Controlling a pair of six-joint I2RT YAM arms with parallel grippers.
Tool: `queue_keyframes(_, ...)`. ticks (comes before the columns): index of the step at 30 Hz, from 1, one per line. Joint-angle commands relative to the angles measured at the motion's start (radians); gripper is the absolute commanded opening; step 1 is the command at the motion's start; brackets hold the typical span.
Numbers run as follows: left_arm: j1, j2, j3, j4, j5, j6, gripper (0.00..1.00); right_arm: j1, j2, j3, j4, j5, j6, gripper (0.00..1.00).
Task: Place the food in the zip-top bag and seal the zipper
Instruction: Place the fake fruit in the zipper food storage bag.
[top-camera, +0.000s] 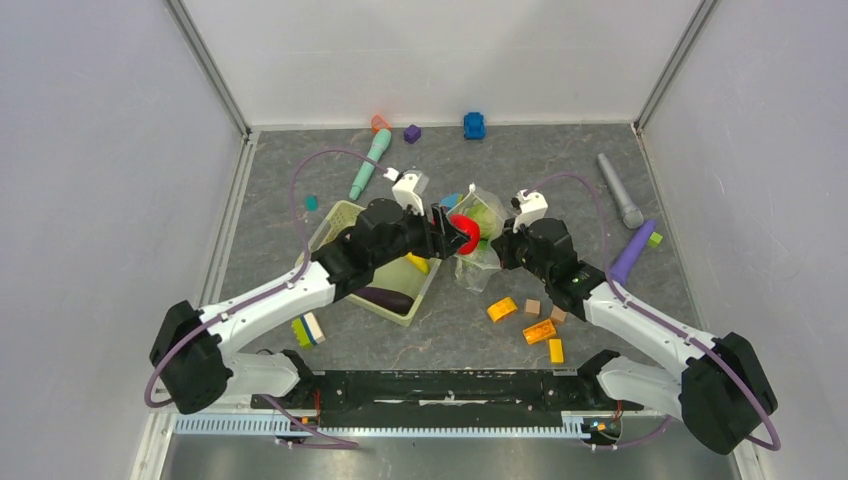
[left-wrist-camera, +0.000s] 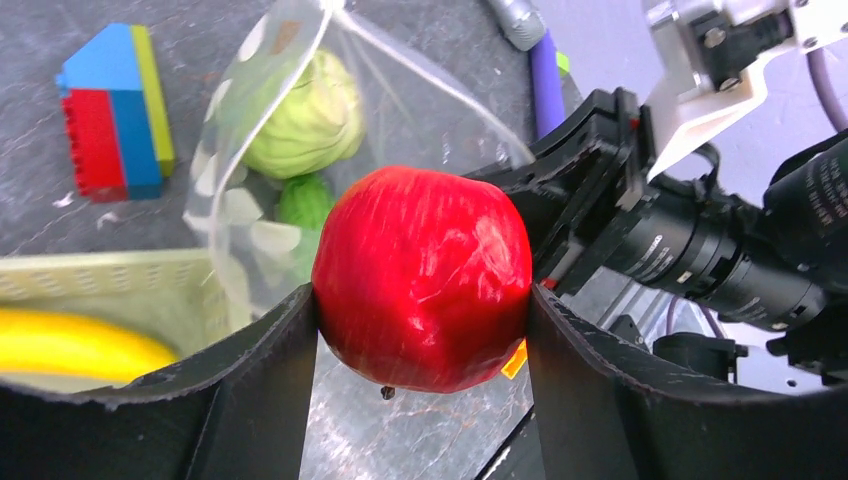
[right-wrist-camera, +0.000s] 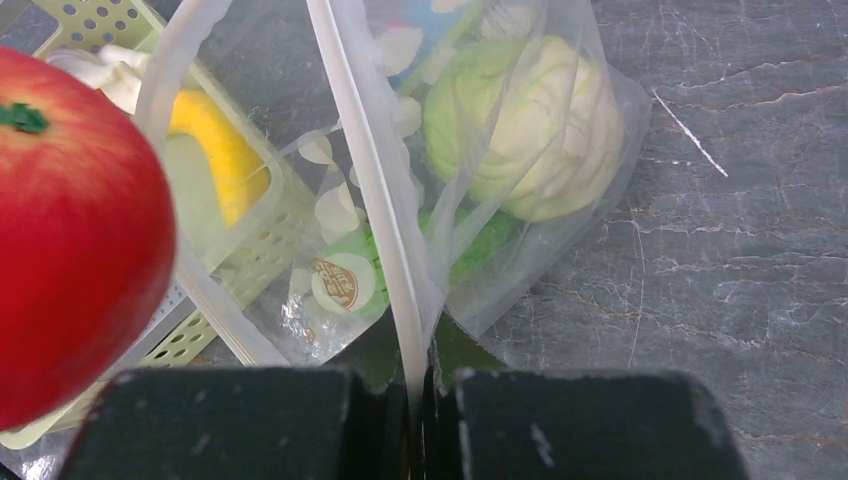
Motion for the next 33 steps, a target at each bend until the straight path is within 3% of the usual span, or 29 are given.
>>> queue_keyframes(1, -0.033, 0.086, 0.105, 0.104, -0.002, 0.034, 0.17, 0.002, -0.017, 0.007, 0.023, -0.024, -0.002, 0.03)
queue_keyframes(19, -0.106, 0.379, 0.317, 0.039, -0.316, 0.046, 0.16, 0.002, -0.077, -0.028, 0.062, -0.057, 0.018, 0.03)
queue_keyframes(24, -0.119, 0.418, 0.336, 0.007, -0.444, 0.032, 0.21, 0.001, -0.085, -0.025, 0.064, -0.085, 0.016, 0.03)
queue_keyframes(33, -0.128, 0.504, 0.406, 0.030, -0.470, -0.028, 0.32, 0.001, -0.089, -0.040, 0.104, -0.131, 0.032, 0.03)
